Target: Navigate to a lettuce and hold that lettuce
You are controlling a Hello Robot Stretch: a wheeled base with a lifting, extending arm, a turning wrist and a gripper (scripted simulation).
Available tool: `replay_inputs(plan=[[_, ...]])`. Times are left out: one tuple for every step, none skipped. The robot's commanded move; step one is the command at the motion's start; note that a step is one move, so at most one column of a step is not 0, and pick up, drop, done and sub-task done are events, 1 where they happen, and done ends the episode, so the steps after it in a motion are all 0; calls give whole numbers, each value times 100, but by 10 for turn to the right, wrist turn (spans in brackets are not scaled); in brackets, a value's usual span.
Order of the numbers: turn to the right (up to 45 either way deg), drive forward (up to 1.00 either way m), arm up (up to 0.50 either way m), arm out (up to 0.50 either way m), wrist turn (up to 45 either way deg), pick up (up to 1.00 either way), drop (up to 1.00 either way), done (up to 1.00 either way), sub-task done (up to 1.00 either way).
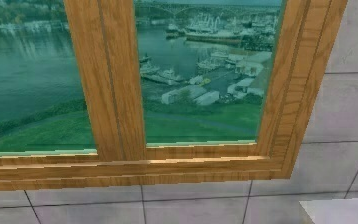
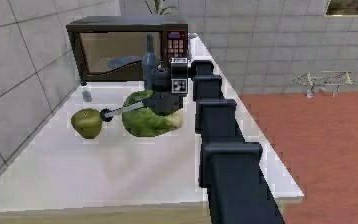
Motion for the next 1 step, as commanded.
replay_inputs(plan=[[0, 0, 0, 0, 210, 0, 0, 0, 0]])
